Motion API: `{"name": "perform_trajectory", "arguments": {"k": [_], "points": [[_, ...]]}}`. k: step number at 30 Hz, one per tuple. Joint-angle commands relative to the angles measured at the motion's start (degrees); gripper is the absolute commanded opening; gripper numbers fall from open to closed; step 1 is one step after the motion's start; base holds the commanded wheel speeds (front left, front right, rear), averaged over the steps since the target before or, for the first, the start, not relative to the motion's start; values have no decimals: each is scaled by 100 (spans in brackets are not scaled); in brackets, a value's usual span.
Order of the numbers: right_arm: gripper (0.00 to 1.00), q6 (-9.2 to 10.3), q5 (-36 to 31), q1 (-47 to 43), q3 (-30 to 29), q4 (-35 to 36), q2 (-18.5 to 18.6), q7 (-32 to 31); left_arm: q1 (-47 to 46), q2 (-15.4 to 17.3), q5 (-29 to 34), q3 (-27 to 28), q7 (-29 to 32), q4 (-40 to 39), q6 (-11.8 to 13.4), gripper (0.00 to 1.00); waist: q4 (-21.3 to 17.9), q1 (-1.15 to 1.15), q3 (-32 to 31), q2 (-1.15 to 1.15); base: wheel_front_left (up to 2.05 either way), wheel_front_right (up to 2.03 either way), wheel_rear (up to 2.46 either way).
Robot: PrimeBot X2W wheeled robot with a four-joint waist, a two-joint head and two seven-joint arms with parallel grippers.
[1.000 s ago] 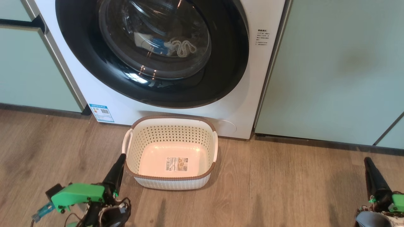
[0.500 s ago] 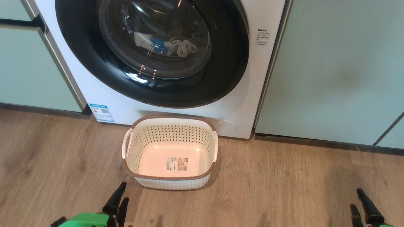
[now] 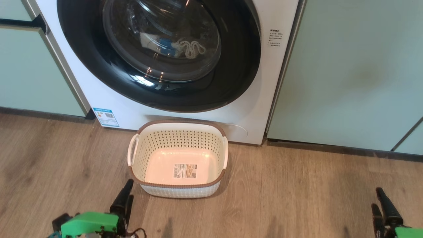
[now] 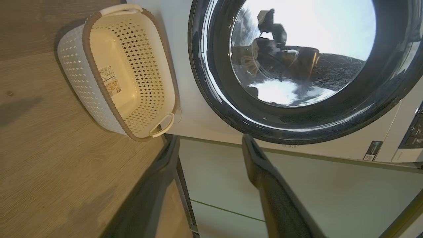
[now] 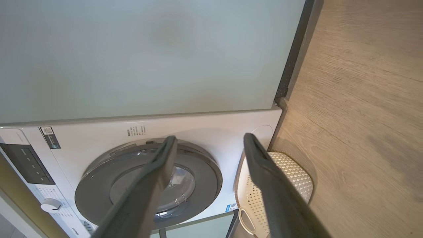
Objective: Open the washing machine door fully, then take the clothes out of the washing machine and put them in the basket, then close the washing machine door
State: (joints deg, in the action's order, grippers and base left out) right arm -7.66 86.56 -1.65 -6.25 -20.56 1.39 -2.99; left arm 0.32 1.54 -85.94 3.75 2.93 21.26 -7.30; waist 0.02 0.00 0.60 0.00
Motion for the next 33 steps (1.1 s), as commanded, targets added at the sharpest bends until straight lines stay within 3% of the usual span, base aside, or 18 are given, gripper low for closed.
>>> {"name": "perform_trajectory", "arguments": {"k": [1,33], "points": [[100,3,-169,304,16,245,28,76,-300,105,187,66,-73,-210,-4,100,0,0,5,0,0,0,0],[100,8,-3351,535,395,820,65,600,-706,96,3187,204,-596,-552,2,100,0,0,47,0,0,0,0]]}}
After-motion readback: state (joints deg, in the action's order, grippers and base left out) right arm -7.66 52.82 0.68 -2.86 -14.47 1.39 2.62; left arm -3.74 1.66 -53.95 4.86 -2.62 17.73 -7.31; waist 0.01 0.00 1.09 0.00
